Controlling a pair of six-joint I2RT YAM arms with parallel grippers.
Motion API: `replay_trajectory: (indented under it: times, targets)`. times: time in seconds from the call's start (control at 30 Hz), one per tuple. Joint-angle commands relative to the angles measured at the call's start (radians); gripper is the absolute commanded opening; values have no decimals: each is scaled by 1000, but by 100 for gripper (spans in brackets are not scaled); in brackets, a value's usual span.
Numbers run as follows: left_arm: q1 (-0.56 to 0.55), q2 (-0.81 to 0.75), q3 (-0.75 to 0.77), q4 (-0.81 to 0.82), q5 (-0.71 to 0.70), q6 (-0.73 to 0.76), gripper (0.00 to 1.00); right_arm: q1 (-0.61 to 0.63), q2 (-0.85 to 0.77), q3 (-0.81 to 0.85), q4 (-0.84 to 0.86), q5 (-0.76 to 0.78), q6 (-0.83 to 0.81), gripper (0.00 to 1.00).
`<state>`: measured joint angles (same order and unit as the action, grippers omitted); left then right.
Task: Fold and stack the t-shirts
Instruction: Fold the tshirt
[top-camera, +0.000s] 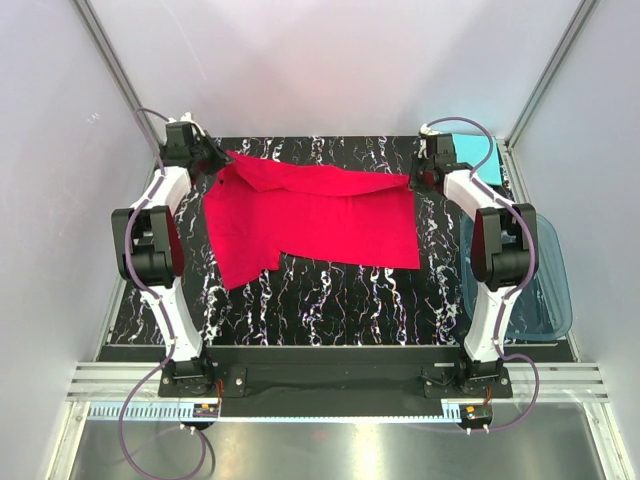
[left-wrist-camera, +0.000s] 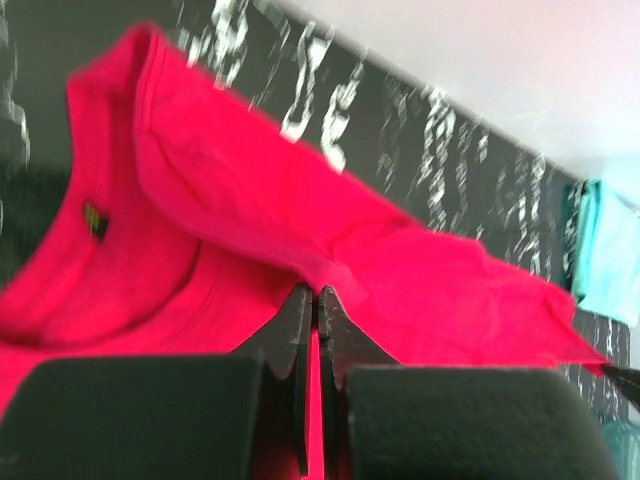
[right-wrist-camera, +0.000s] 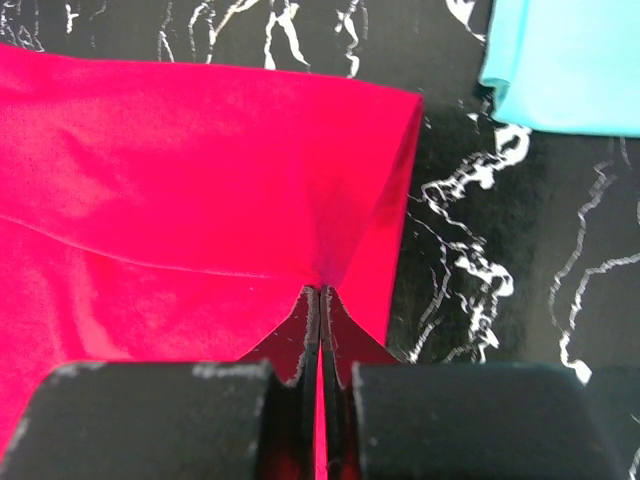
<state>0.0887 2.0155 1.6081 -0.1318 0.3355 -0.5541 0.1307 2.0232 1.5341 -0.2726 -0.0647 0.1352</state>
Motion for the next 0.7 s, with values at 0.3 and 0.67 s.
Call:
replay_trajectory:
  times: [0.3,0.67]
  targets:
    - [3,-44,-50,-152,-59,9,30,-25,-80,-25,-108,-93,63,26]
    - [9,-78,-39,-32,-268,138,59,-29,90,210,-212,-12,240,70]
